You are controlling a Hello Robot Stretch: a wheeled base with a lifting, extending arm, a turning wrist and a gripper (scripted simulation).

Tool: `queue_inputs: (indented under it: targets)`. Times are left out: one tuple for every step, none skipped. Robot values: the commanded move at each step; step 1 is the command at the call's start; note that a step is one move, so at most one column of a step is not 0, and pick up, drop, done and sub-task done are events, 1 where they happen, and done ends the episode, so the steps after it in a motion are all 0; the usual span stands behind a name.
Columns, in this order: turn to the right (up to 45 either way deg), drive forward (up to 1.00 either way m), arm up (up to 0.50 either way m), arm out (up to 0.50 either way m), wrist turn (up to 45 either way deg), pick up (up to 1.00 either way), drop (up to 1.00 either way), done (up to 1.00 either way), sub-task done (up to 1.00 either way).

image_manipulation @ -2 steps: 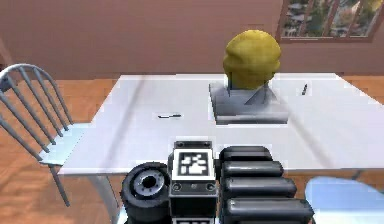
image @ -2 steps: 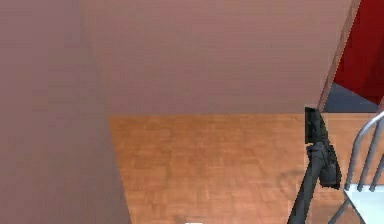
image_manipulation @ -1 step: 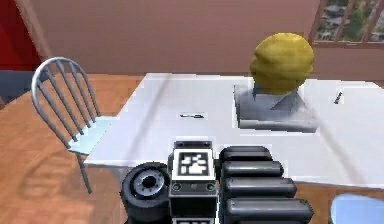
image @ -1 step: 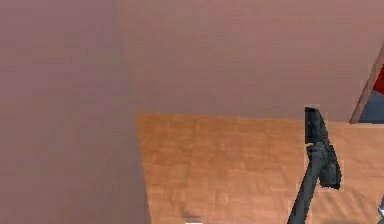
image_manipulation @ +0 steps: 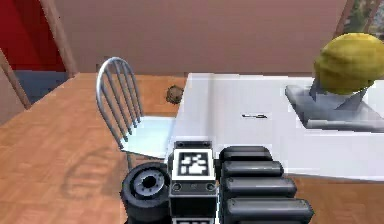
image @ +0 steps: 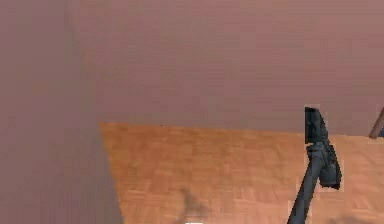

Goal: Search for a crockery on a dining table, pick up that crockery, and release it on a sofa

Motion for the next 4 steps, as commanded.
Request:
queue_inputs:
  targets:
    - [45.0, 0.0, 0.0, 0.0, 0.0, 0.0, 0.0, 0.0, 0.0]
    - [6.0, 0.0, 0.0, 0.0, 0.0, 0.0, 0.0, 0.0, 0.0]
    - [0.0, 1.0, 0.0, 0.0, 0.0, 0.0, 0.0, 0.0, 0.0]
    - [6.0, 0.0, 0.0, 0.0, 0.0, 0.0, 0.0, 0.0, 0.0]
